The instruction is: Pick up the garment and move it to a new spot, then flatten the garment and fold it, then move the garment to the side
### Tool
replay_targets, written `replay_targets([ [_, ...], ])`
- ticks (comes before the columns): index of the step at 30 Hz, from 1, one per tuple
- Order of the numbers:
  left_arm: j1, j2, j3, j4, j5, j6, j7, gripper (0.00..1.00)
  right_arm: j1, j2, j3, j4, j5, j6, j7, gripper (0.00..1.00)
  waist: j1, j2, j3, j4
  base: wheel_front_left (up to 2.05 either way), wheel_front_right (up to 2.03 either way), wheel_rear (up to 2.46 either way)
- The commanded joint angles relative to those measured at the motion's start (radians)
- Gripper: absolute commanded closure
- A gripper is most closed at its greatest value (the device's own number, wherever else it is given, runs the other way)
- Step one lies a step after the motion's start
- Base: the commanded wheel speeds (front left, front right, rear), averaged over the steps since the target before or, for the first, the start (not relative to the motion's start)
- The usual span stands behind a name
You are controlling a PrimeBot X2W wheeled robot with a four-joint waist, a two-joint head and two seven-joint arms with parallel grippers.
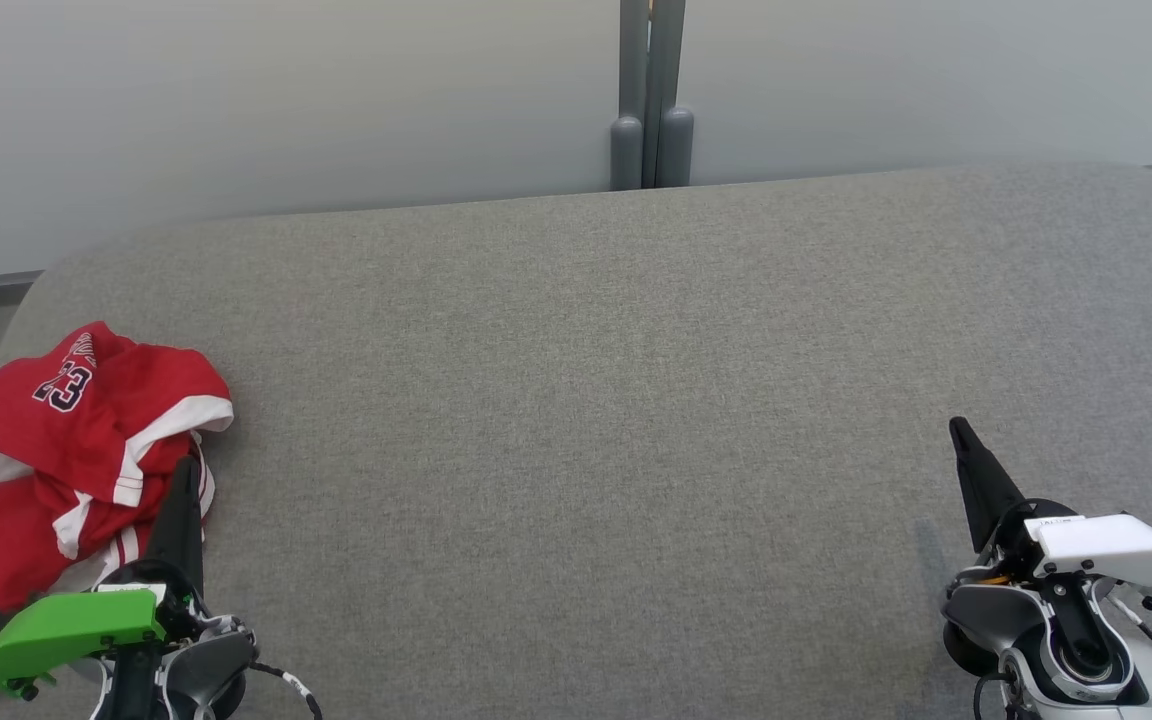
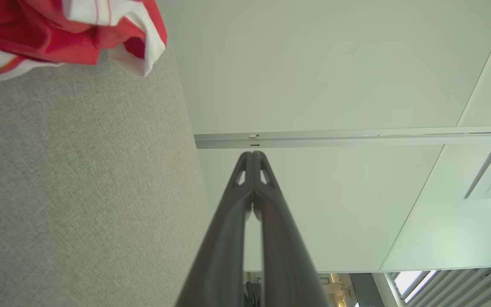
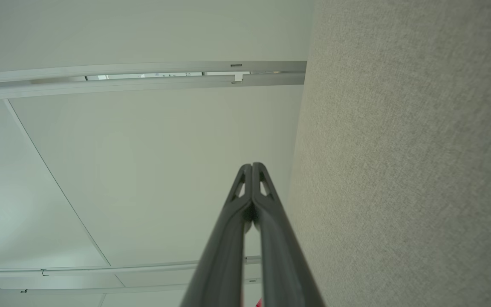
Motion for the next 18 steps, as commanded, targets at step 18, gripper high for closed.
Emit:
replay_targets([
  [18, -0.013, 0.007, 0.002, -0.003, 0.002, -0.006, 0.001, 1.00, -0.008, -0.005, -0.002, -0.002, 0.006, 0.000, 0.003, 1.00, 0.0000, 0.0000, 0.000, 0.000, 0.00, 0.00, 0.00],
])
